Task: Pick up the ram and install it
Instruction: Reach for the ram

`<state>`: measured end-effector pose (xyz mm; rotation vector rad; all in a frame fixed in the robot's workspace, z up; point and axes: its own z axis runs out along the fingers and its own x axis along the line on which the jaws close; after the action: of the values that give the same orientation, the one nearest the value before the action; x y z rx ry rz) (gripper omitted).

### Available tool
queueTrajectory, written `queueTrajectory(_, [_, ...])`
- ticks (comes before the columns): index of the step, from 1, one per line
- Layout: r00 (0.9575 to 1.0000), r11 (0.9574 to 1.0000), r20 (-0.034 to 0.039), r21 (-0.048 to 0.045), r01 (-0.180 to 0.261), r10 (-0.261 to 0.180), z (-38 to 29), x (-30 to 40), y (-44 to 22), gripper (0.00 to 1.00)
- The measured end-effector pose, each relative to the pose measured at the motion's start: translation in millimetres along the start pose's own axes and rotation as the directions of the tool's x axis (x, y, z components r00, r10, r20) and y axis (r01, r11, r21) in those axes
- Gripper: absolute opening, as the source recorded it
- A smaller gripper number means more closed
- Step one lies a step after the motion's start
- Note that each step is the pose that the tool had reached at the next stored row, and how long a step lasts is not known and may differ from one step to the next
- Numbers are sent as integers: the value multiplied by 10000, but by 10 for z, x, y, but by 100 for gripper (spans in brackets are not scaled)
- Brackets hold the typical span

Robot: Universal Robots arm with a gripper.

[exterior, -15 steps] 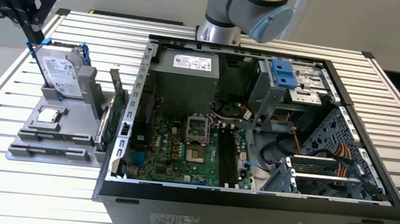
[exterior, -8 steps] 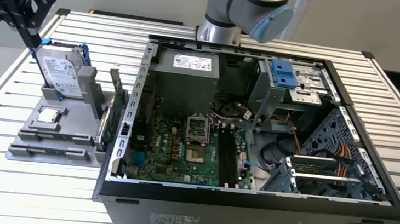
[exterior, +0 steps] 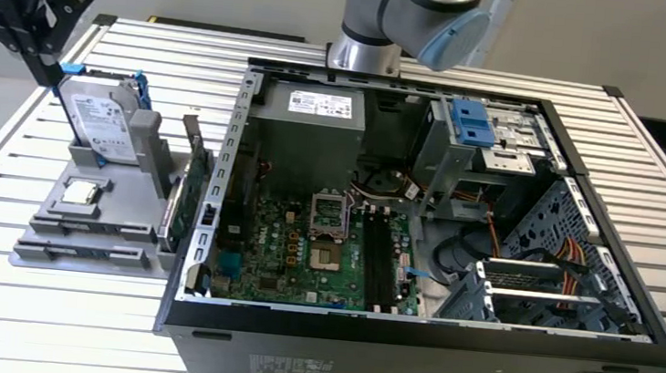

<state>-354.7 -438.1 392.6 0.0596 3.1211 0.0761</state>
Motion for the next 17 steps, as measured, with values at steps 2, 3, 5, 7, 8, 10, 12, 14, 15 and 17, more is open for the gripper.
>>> queueTrajectory(2, [10000,10000,1,-1,0,0,-1,-1,-25,0])
queueTrajectory(3, [10000,10000,1,-1,0,0,-1,-1,-38,0])
queueTrajectory(5, [10000,10000,0,0,0,0,-3,-3,-64,0])
queueTrajectory(7, [10000,10000,1,-1,0,0,-4,-3,-90,0])
queueTrajectory(8, [10000,10000,0,-1,0,0,-5,-4,-101,0])
queueTrajectory(10, [10000,10000,0,0,0,0,-6,-5,-126,0])
queueTrajectory(12, [10000,10000,1,-1,-1,1,-7,-5,-151,0])
queueTrajectory(14, [10000,10000,0,0,-1,1,-9,-6,-176,0])
queueTrajectory(15, [10000,10000,1,-1,-1,1,-9,-7,-189,0])
queueTrajectory(17, [10000,10000,1,-1,0,0,-10,-8,-216,0])
